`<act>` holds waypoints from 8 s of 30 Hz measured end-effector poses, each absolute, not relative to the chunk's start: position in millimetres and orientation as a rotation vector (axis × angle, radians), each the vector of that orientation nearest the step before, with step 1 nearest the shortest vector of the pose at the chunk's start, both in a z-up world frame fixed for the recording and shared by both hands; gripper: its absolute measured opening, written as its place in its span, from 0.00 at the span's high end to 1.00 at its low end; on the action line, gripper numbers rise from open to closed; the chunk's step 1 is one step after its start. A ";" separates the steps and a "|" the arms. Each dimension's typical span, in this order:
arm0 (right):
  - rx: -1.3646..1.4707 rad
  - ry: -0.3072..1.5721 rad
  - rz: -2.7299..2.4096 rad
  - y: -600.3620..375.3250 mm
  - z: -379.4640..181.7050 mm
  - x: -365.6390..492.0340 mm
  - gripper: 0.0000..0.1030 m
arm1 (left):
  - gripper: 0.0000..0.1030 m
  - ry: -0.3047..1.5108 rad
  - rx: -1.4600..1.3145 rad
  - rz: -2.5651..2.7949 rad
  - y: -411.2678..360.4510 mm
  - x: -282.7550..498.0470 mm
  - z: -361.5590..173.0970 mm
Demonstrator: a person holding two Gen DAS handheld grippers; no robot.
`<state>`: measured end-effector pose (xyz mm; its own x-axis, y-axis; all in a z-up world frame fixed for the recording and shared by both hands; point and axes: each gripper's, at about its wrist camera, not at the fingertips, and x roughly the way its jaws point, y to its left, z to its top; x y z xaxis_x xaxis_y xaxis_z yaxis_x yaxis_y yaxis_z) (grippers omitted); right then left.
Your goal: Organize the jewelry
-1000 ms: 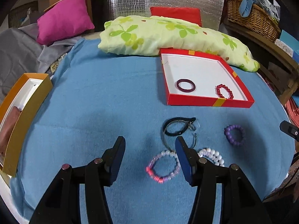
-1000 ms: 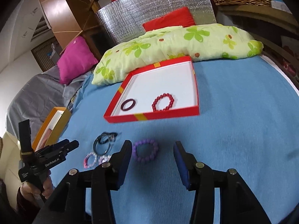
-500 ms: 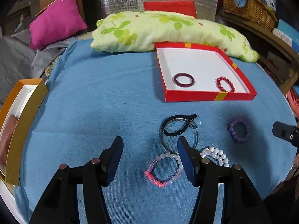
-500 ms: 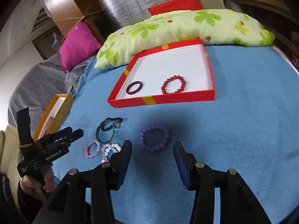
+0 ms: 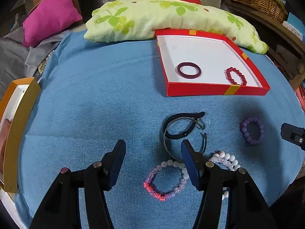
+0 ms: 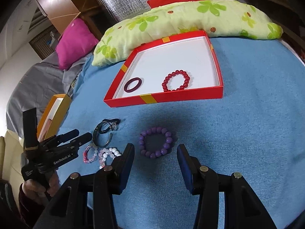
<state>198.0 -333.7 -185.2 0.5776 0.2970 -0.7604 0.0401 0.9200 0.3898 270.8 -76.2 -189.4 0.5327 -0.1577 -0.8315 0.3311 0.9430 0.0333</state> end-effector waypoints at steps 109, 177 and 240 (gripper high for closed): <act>0.408 0.792 0.102 -361.7 -165.0 214.2 0.90 | 0.40 0.871 0.036 -0.503 -81.2 286.4 -145.2; 0.397 0.916 0.179 -323.7 -178.8 215.6 0.81 | 0.35 0.883 0.222 -0.209 -45.8 269.0 -158.3; 0.251 0.902 0.283 -294.0 -196.3 211.7 0.92 | 0.82 1.029 0.290 -0.414 -67.0 258.9 -204.5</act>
<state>211.7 -294.0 -196.3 0.5875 0.3442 -0.7324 -0.1352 0.9341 0.3306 258.9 -67.0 -204.5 0.4493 -0.1953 -0.8718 0.4629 0.8855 0.0401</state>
